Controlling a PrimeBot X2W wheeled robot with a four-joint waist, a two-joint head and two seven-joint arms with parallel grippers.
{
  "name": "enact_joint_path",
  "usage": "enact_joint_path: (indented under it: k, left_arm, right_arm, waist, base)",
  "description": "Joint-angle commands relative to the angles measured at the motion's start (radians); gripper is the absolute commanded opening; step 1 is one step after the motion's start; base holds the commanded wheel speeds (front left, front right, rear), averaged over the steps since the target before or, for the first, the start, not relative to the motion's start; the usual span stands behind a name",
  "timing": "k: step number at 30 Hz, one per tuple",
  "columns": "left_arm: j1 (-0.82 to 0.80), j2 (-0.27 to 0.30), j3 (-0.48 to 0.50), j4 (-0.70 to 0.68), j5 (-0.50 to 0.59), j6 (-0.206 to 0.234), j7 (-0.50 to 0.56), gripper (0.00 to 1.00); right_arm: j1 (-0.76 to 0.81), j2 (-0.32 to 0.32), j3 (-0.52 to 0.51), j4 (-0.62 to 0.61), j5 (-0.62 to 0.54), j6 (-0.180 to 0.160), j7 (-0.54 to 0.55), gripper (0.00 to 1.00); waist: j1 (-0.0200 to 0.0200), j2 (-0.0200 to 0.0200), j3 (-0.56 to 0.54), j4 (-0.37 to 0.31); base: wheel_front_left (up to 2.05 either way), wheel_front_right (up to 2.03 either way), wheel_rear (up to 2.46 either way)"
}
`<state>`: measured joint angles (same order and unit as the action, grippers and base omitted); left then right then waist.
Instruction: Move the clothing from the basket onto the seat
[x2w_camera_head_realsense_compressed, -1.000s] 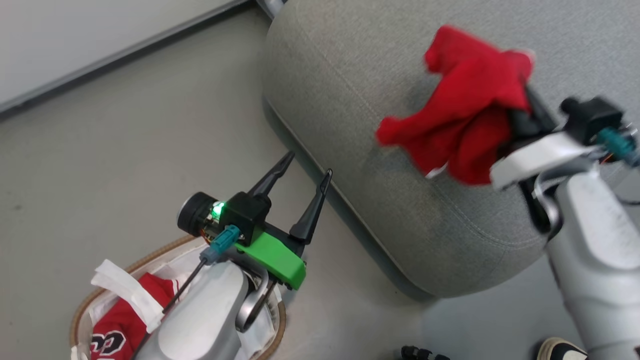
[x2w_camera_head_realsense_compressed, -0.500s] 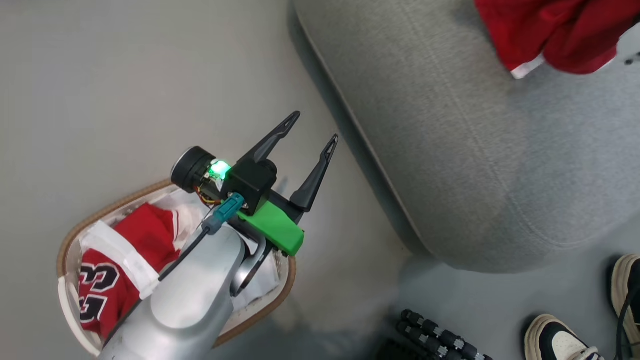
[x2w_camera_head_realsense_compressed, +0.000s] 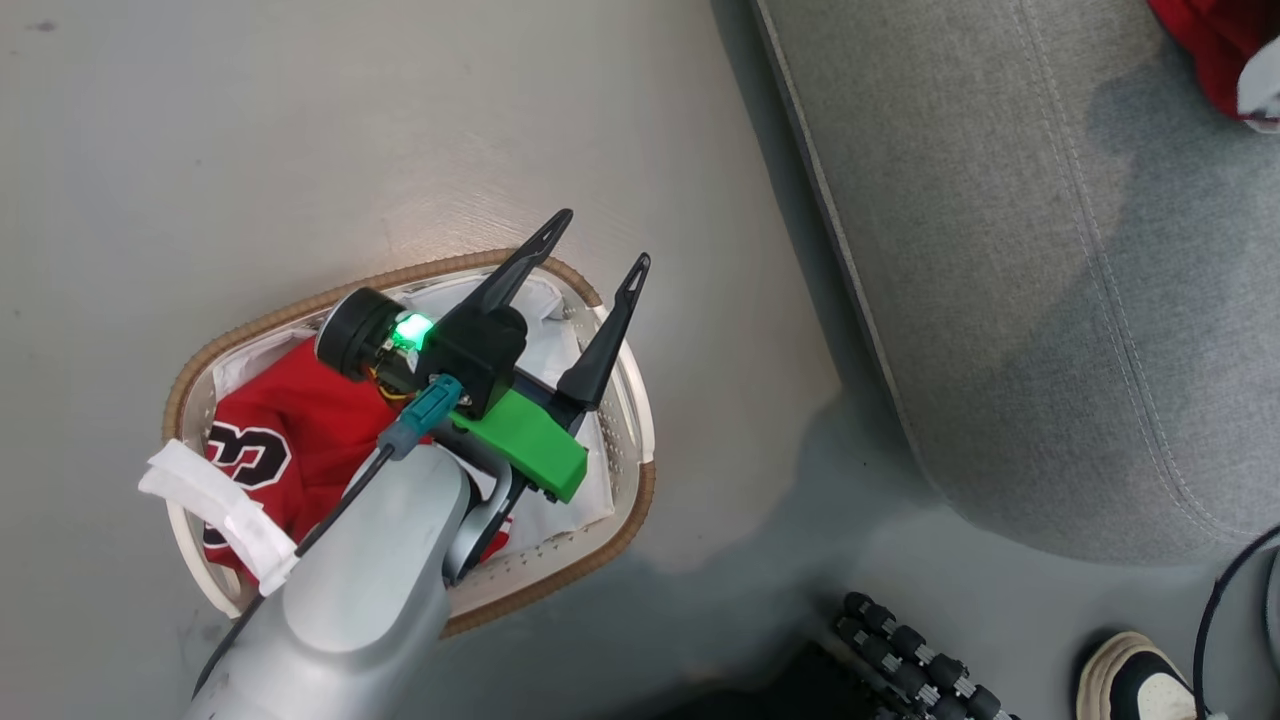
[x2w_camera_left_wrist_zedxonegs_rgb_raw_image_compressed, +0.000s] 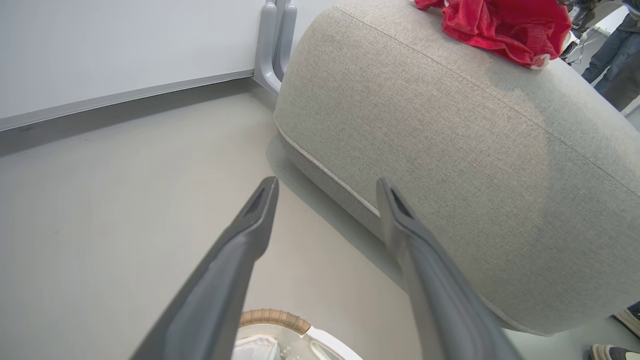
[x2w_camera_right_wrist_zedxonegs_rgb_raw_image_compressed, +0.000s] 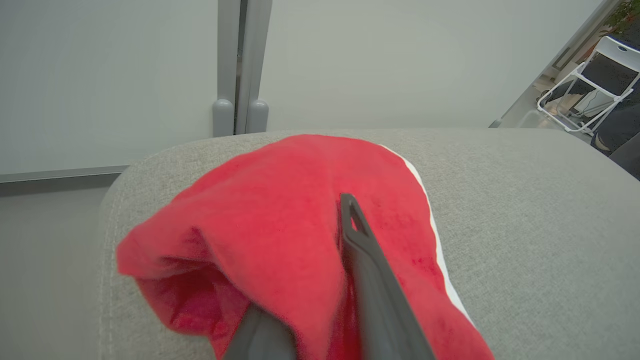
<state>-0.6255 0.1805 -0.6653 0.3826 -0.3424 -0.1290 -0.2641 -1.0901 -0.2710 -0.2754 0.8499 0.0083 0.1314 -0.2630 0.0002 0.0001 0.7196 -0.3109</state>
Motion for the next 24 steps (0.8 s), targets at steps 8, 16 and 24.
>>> enact_joint_path:
  k: [8,16,24]
  left_arm:
    - [0.053,-0.005,0.05,0.02,0.007,-0.003,-0.001,1.0]
    - [0.128,-0.021,0.156,0.024,0.015,0.004,0.0,1.0]
    - [0.228,-0.037,0.32,0.0,0.052,0.026,0.0,1.0]
  right_arm:
    - [0.196,0.024,-0.025,-0.059,0.002,-0.001,-0.003,1.0]
    - [0.374,0.019,0.056,-0.147,0.043,-0.001,-0.003,1.0]
    - [0.494,0.05,0.136,-0.288,0.14,-0.001,-0.003,1.0]
  waist:
    - [-0.0002,-0.0001,-0.089,-0.015]
    - [-0.0002,-0.0001,-0.212,-0.007]
    - [-0.0002,-0.0001,-0.33,0.054]
  base:
    - [0.0,0.0,0.0]
    - [0.0,0.0,0.0]
    - [0.0,0.0,0.0]
